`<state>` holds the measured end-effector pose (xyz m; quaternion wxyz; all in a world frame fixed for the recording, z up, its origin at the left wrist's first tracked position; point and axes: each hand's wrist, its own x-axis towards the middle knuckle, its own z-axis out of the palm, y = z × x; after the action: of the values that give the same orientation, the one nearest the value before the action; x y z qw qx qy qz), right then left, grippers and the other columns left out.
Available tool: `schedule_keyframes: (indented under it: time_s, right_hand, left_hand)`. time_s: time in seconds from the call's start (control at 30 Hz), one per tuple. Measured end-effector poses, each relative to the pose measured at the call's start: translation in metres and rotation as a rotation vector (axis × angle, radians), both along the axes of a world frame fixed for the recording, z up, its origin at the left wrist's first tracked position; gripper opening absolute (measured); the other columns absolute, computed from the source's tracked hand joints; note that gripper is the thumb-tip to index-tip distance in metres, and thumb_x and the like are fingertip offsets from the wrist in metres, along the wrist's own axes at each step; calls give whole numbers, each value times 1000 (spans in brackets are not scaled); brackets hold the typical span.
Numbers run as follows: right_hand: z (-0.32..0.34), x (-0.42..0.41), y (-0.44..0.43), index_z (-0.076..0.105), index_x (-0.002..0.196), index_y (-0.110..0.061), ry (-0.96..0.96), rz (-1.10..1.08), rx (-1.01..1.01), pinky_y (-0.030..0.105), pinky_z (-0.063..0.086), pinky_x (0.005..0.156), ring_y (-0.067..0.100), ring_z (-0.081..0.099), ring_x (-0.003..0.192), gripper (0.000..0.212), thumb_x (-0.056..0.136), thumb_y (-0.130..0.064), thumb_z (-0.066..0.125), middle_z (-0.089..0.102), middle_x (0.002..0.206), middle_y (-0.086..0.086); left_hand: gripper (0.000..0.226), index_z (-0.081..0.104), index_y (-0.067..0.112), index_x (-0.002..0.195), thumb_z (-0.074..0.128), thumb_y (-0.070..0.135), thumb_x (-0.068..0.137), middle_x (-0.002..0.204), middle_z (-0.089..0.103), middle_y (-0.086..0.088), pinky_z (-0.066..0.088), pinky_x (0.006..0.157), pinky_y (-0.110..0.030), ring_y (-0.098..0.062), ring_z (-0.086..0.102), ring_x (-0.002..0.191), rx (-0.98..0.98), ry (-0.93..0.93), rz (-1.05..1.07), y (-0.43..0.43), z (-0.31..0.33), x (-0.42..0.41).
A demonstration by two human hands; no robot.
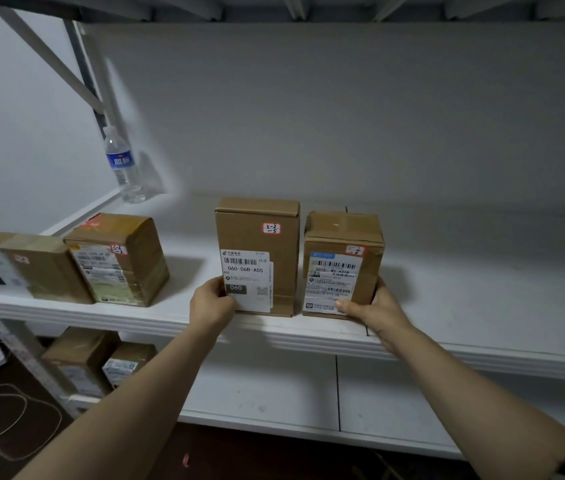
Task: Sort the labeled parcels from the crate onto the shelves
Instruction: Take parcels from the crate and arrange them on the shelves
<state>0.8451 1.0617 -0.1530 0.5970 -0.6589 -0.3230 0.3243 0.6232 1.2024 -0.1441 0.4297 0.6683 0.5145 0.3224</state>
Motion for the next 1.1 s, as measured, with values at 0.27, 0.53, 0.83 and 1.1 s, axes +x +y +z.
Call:
schedule_keyframes:
  time_s: [0.27,0.53,0.83,1.1]
  right_hand:
    - [-11,-7,7,45,117,-29,-27,24,21,48,47,100,23,61,111,61,74,-1,77,65,118,1]
    - [-13,-8,0,40,124,-15,-6,-28,-42,48,48,98,24,60,111,76,65,-9,86,63,120,5]
    - [5,-46,-63,8,152,-11,-24,-215,-151,39,28,114,25,21,144,116,67,-23,85,19,157,14]
    - [11,-137,-167,30,147,-7,35,-507,-109,28,33,103,23,35,138,84,79,-21,77,33,151,13]
  left_hand:
    - [45,68,14,104,46,-6,72,106,71,-5,51,92,-39,-27,63,103,-24,21,3,-3,-2,5]
    - [52,46,4,135,56,12,85,136,54,-13,42,103,-42,-29,51,123,-42,117,81,-16,2,-1]
    - [59,33,2,144,53,11,89,144,43,-18,36,106,-40,-33,43,131,21,147,65,-56,19,-21]
    - [56,39,8,141,52,11,86,142,42,-14,47,96,-40,-33,50,121,142,325,-375,-130,14,-44]
